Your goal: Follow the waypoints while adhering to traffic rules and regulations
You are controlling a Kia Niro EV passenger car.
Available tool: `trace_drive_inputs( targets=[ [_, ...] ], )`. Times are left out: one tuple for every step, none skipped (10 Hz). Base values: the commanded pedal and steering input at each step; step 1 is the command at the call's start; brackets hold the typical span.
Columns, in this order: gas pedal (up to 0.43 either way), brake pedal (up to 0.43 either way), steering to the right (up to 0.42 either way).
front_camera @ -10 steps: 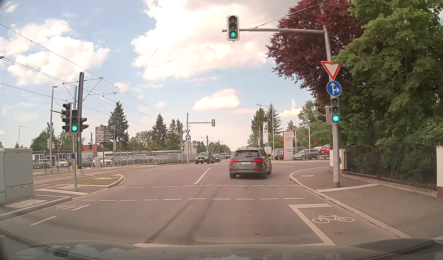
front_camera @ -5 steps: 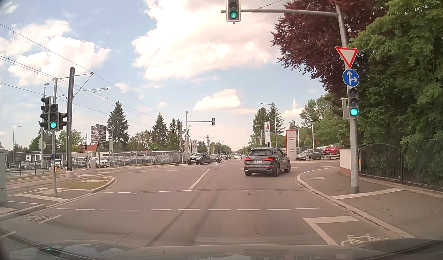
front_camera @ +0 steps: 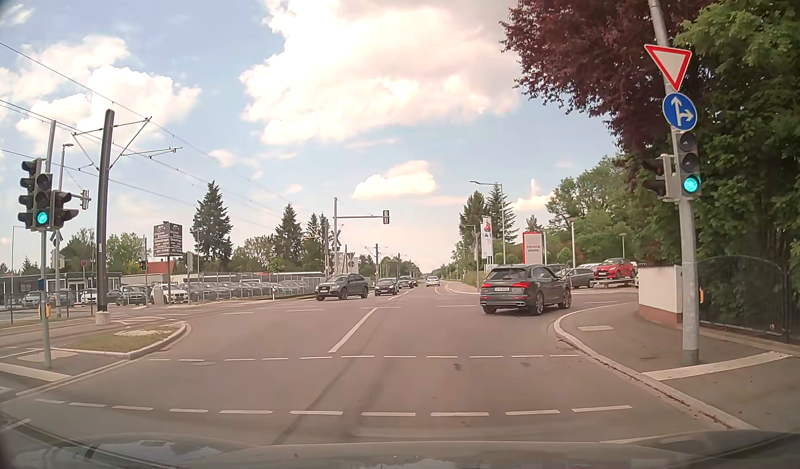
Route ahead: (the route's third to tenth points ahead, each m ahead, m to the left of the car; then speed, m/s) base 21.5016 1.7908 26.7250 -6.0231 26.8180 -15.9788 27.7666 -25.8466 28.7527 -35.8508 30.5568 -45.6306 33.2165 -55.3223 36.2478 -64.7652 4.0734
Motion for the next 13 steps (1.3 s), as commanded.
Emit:
trace_drive_inputs(
  targets=[
    [0.138,0.024,-0.009],
    [0.118,0.024,-0.006],
    [0.098,0.024,-0.002],
    [0.098,0.024,-0.002],
    [0.098,0.024,-0.002],
    [0.098,0.024,-0.002],
    [0.079,0.018,-0.001],
    [0.067,0.024,0.000],
    [0.059,0.018,0.001],
    [0.028,0.024,0.009],
    [0.008,0.018,0.013],
    [0.008,0.024,0.014],
    [0.008,0.018,0.014]
  ],
)
